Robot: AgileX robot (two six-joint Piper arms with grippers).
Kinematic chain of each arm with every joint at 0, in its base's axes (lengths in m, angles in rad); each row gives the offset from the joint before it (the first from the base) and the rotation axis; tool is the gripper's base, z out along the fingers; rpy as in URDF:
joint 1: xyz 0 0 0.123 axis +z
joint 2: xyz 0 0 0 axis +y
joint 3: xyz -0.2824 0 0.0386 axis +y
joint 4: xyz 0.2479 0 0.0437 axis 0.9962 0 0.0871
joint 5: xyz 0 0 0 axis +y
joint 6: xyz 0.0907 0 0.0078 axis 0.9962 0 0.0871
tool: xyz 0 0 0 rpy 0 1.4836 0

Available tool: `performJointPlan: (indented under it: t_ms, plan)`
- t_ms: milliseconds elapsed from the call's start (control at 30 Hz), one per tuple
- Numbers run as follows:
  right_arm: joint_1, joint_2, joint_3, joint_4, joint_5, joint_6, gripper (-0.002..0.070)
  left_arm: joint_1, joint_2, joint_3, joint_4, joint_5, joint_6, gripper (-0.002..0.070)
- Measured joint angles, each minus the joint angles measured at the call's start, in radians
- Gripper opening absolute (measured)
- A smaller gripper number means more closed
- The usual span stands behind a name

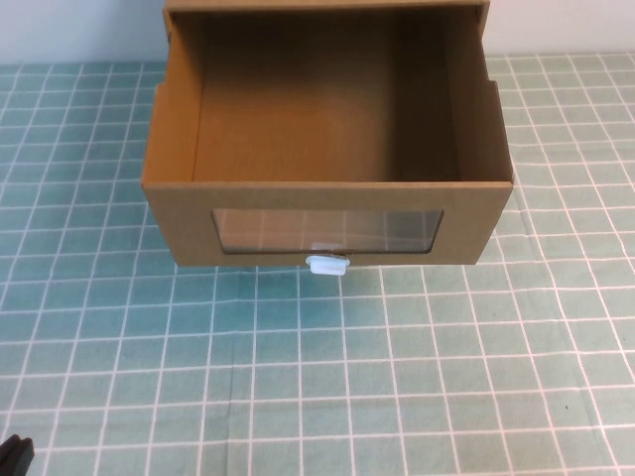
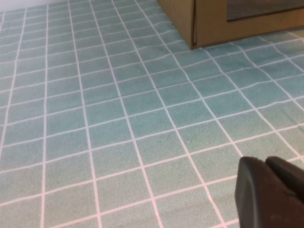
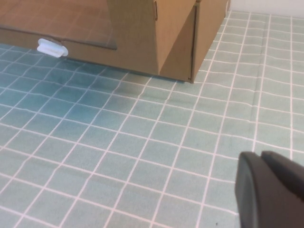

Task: Open the shoe box
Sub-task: 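Pull the top drawer of the cardboard box fully open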

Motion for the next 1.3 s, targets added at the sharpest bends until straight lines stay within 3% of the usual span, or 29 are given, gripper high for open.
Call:
performJointPlan:
  t_ms: [600,867,1300]
  plan:
    - [0.019,-0.041,0.003,-0.096,-0.016,0.018,-0.0013,0.000,0.000,0.000,0.000,0.002,0.000,-0.0005]
    - [0.029,-0.157,0.126,-0.368,-0.203,0.392,-0.0013,0.000,0.000,0.000,0.000,0.002,0.000,-0.0005]
    - [0.029,-0.168,0.293,-0.476,-0.240,0.444,-0.0013,0.000,0.000,0.000,0.000,0.002,0.000,-0.0005]
